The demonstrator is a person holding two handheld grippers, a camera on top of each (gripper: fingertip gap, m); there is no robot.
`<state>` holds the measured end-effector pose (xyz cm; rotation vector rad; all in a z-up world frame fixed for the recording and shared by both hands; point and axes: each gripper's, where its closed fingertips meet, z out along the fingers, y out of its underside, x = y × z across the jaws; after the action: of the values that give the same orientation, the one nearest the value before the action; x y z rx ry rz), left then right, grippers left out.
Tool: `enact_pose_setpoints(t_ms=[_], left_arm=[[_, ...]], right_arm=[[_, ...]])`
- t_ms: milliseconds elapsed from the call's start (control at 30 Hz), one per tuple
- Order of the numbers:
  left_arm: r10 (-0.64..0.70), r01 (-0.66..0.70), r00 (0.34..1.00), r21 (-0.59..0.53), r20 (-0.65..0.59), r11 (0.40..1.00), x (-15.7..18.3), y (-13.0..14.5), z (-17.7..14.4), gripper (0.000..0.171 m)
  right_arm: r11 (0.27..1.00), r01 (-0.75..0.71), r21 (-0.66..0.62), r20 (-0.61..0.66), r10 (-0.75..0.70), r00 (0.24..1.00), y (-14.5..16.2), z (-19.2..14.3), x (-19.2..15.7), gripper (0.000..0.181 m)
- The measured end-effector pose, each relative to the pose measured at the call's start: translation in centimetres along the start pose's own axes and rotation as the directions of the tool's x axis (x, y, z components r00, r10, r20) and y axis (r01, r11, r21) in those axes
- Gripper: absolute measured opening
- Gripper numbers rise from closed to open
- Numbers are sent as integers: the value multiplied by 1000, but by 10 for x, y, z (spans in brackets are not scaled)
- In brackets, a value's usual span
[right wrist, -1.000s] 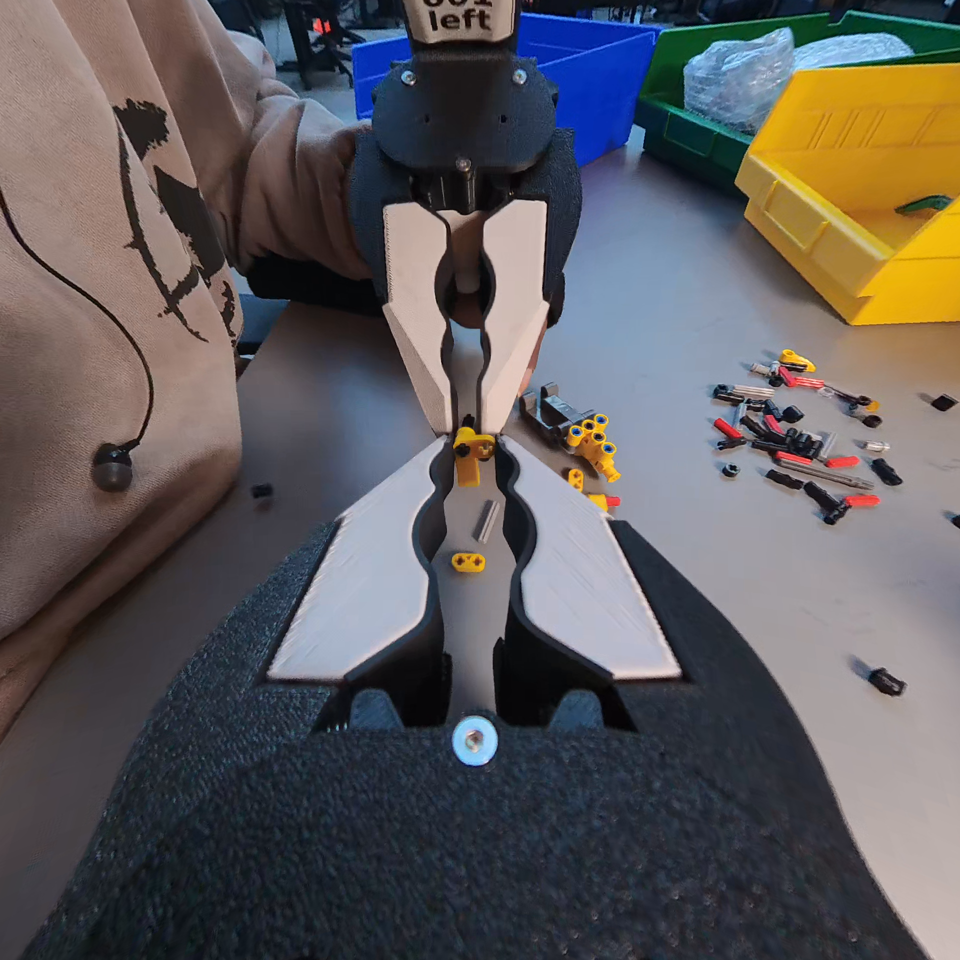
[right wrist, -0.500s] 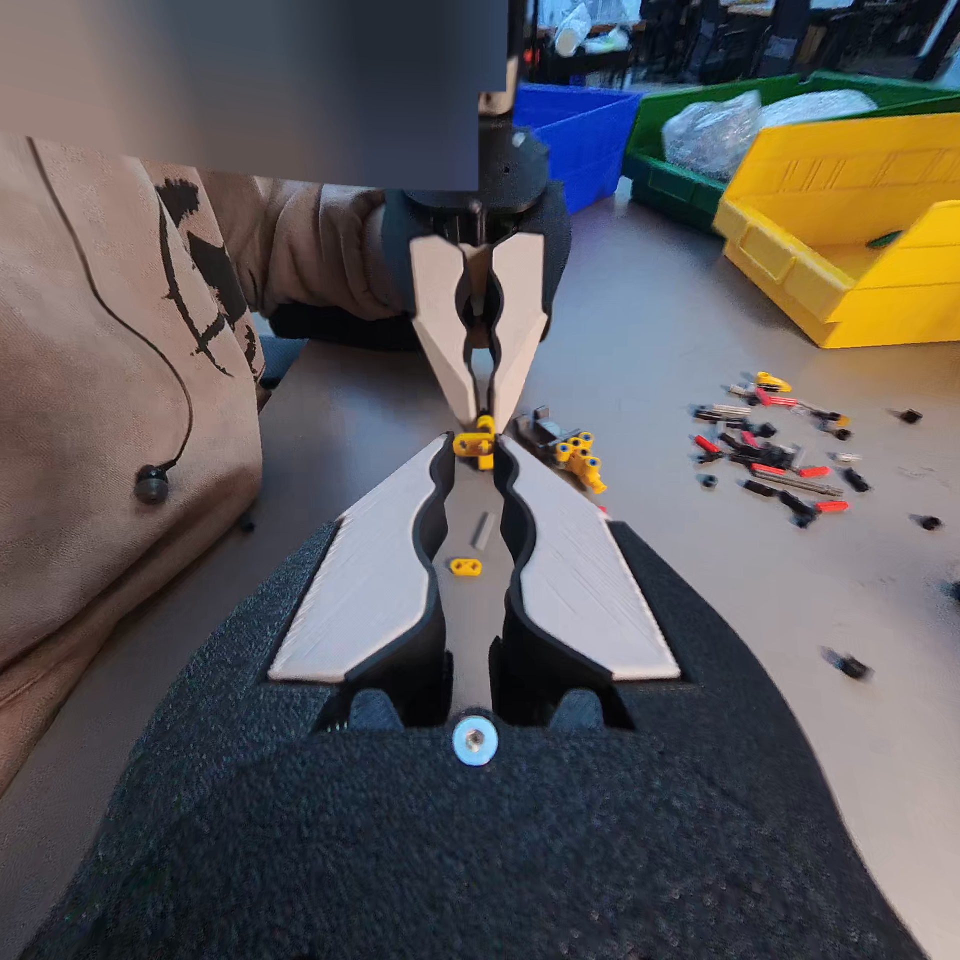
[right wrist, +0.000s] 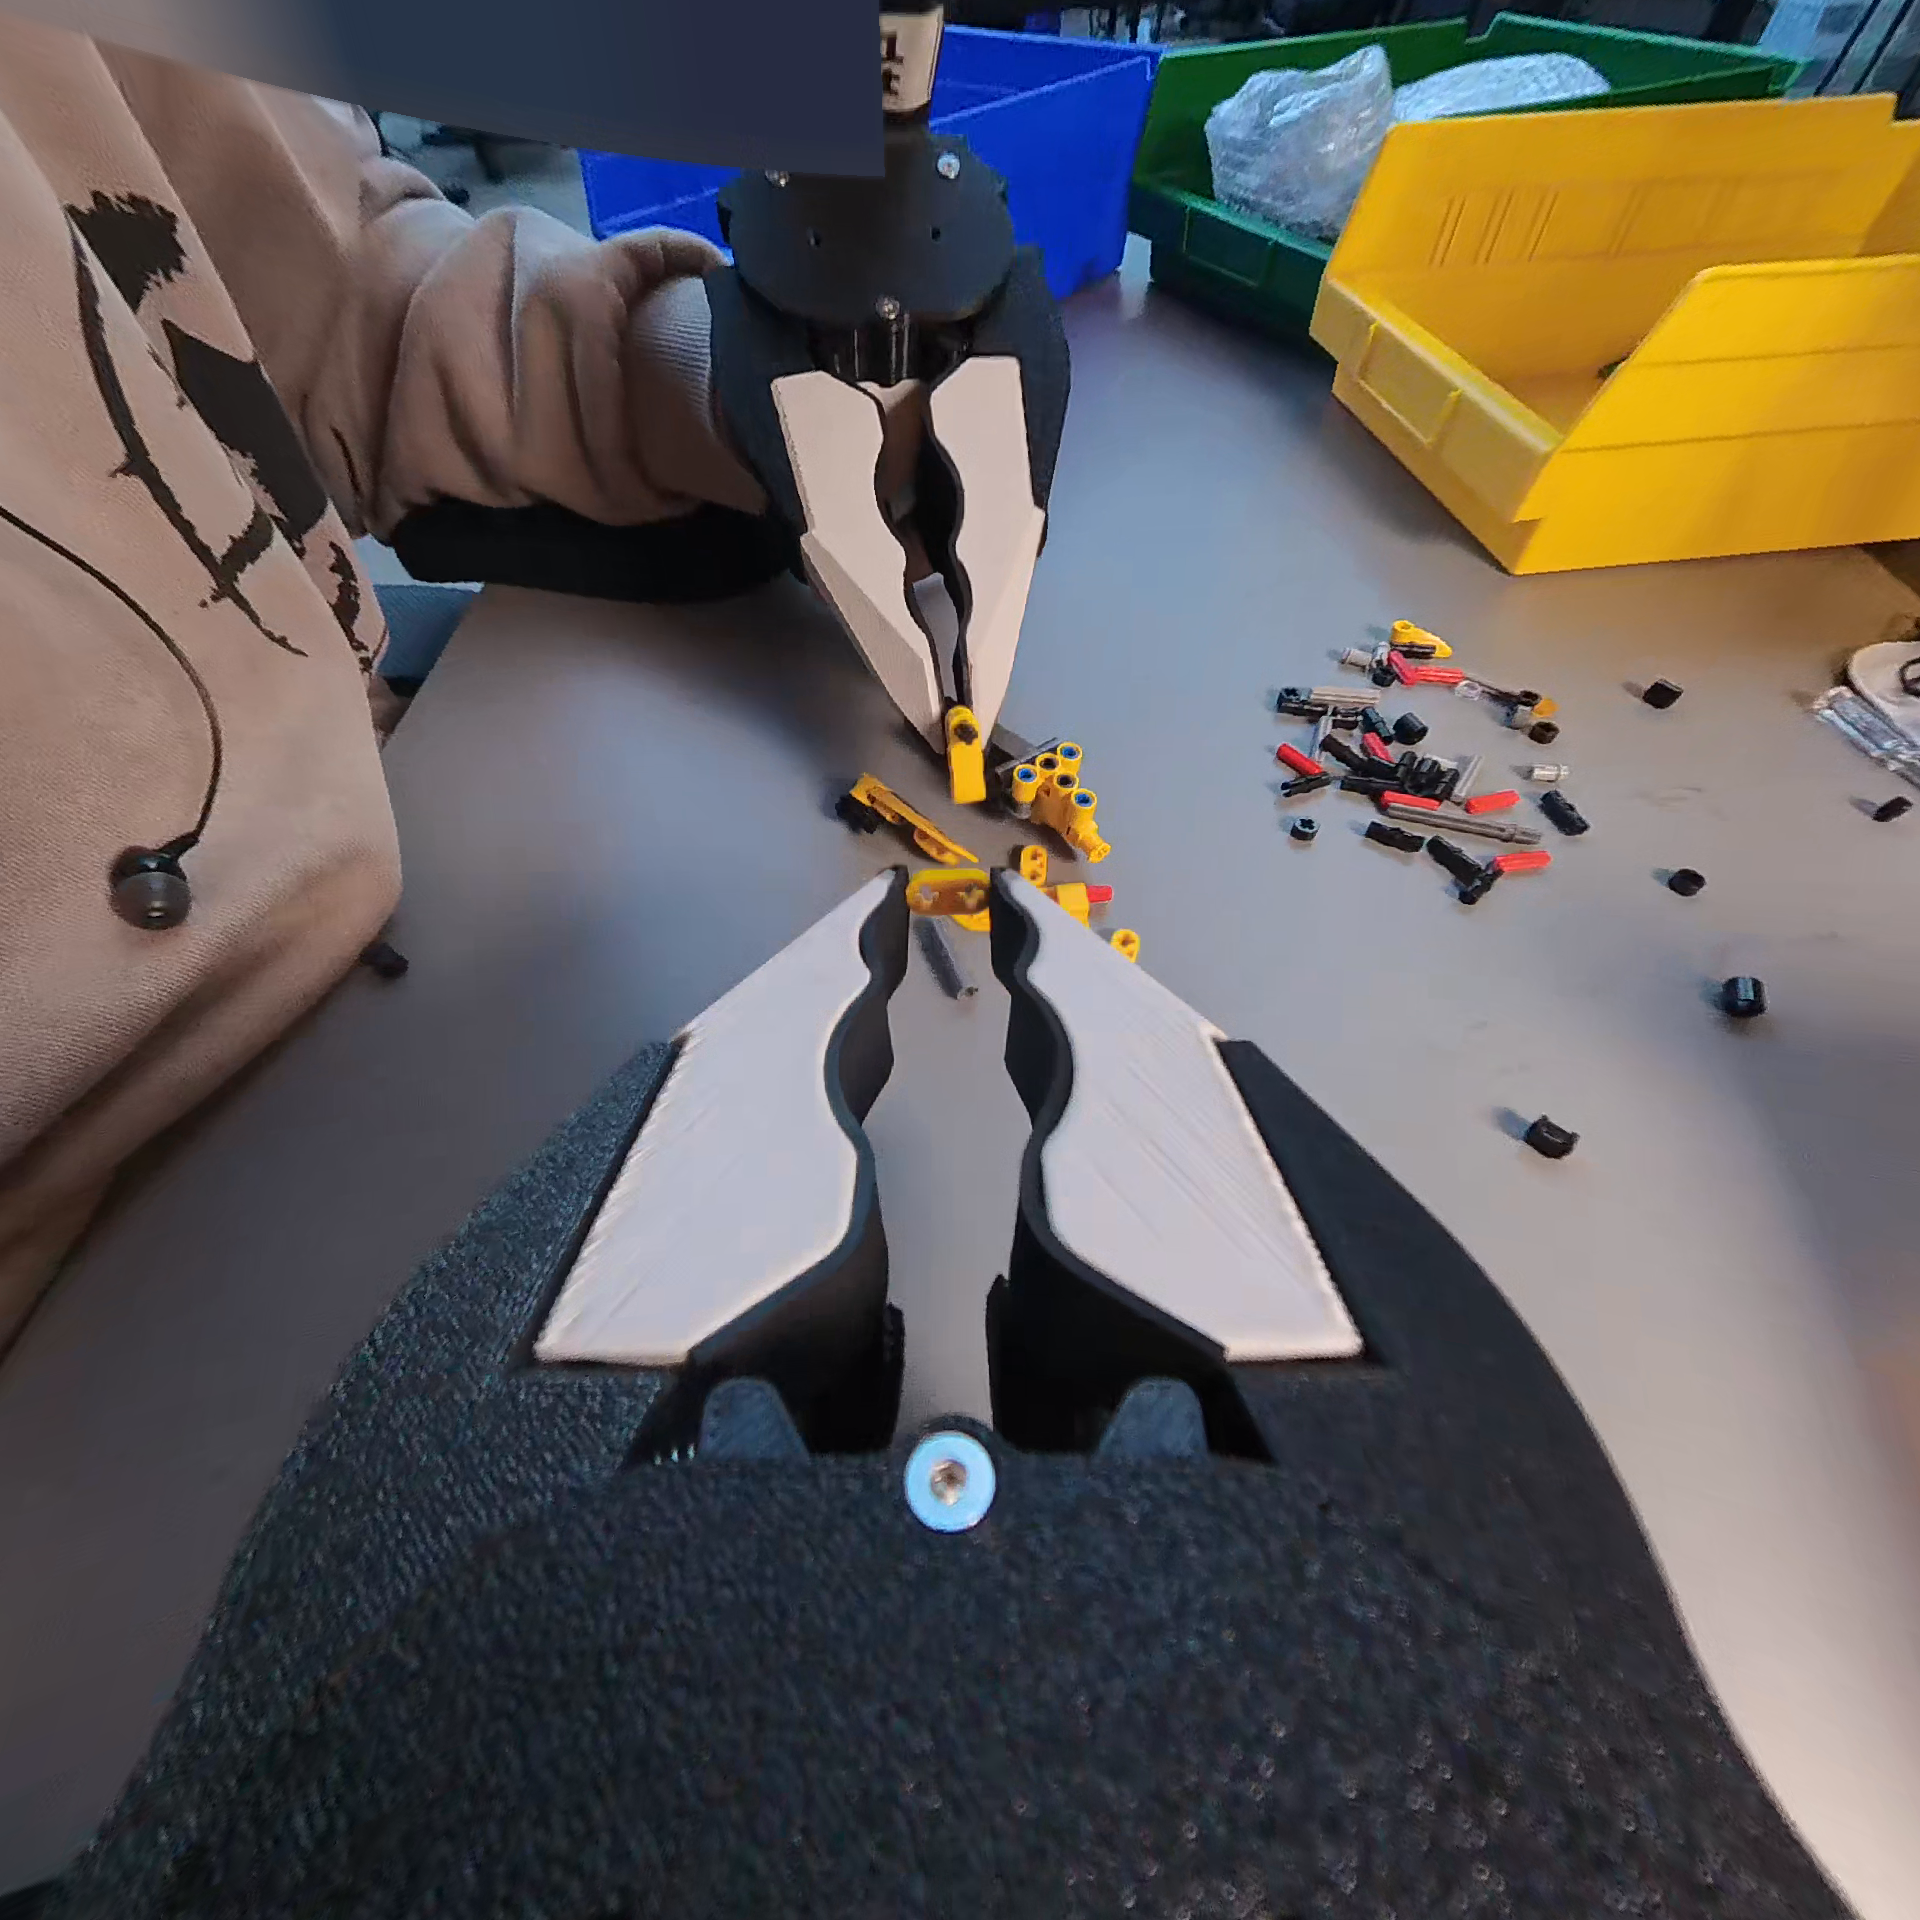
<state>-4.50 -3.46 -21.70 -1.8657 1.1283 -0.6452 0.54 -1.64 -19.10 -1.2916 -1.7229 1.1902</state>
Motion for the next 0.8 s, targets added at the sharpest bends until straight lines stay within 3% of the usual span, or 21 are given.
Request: enact_pose_setpoints(t_ms=[200, 333, 500, 700, 800], left_arm=[[24, -24, 1000, -4, 14, 1000, 1, 2, 5, 4], [48, -48, 999, -18, 10, 999, 5, 4, 9, 4], [66, -65, 998, -42, 21, 997, 4, 8, 12, 4], [86, -84, 995, -29, 59, 996, -4, 3, 10, 4], [84, -83, 993, -14, 77, 996, -8, 0, 8, 3]], right_arm=[[975, 77, -210, -51, -90, 995, 36, 14, 4, 13], [954, 108, -281, -56, -129, 990, 47, 19, 3, 13], [946, 126, -300, -68, -153, 986, 49, 20, 3, 14], [942, 152, -299, -98, -189, 977, 42, 16, 6, 38], [973, 139, -184, 31, -135, 990, 16, 15, -23, 36]])
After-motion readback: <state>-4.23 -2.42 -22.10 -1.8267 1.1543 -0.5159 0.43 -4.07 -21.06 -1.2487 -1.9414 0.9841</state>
